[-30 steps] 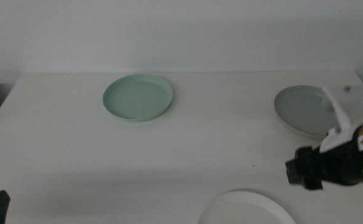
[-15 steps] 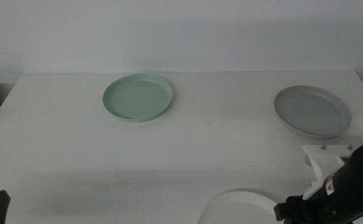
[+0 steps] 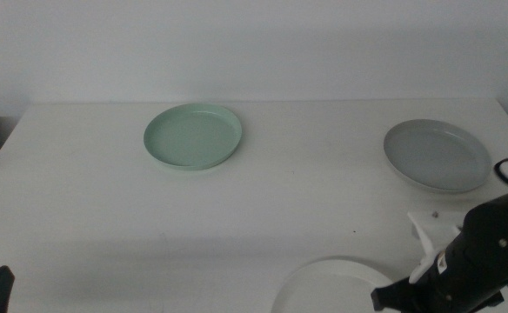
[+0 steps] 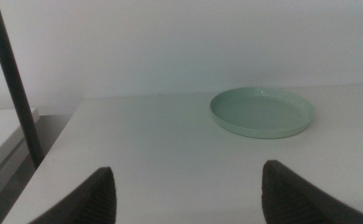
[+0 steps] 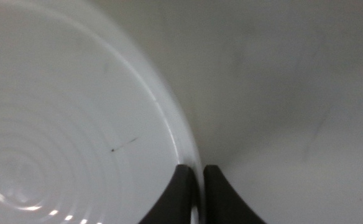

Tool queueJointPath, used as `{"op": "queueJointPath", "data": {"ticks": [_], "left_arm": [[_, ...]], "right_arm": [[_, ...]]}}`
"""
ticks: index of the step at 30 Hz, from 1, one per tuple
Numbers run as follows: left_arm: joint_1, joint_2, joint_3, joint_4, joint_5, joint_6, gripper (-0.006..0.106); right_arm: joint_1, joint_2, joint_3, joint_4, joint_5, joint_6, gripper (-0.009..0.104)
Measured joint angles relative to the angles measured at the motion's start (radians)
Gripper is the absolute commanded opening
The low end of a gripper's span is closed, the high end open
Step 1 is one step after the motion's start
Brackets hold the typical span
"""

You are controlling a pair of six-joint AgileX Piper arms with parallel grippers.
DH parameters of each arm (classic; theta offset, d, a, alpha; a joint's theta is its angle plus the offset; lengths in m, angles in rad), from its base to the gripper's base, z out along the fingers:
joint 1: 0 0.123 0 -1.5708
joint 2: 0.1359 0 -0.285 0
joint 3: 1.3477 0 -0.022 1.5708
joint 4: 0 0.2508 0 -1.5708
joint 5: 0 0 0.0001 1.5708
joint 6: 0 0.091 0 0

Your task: Stack the three bowls on top of each other.

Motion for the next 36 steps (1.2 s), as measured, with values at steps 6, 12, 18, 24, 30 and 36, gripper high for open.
{"op": "queueJointPath", "data": {"ticks": [6,12,18,24,30,36], "left_arm": [[0.000,0.000,0.000,0.000,0.000,0.000,0.077],[0.000,0.000,0.000,0.000,0.000,0.000,0.077],[0.000,0.000,0.000,0.000,0.000,0.000,0.077],[0.000,0.000,0.000,0.000,0.000,0.000,0.077],[0.000,0.000,0.000,0.000,0.000,0.000,0.077],[0.000,0.000,0.000,0.000,0.000,0.000,0.077]], "right_arm": [[-0.003,-0.073,-0.108,0.006,0.071,-0.004,0.000],[-0.038,-0.011,-0.280,0.007,0.091,-0.017,0.000],[-0.078,0.160,-0.456,0.028,0.096,-0.058,0.000],[-0.095,0.333,-0.587,0.090,0.096,-0.116,0.000],[-0.103,0.445,-0.642,0.145,0.095,-0.154,0.000],[-0.103,0.475,-0.647,0.190,0.092,-0.207,0.008]]}}
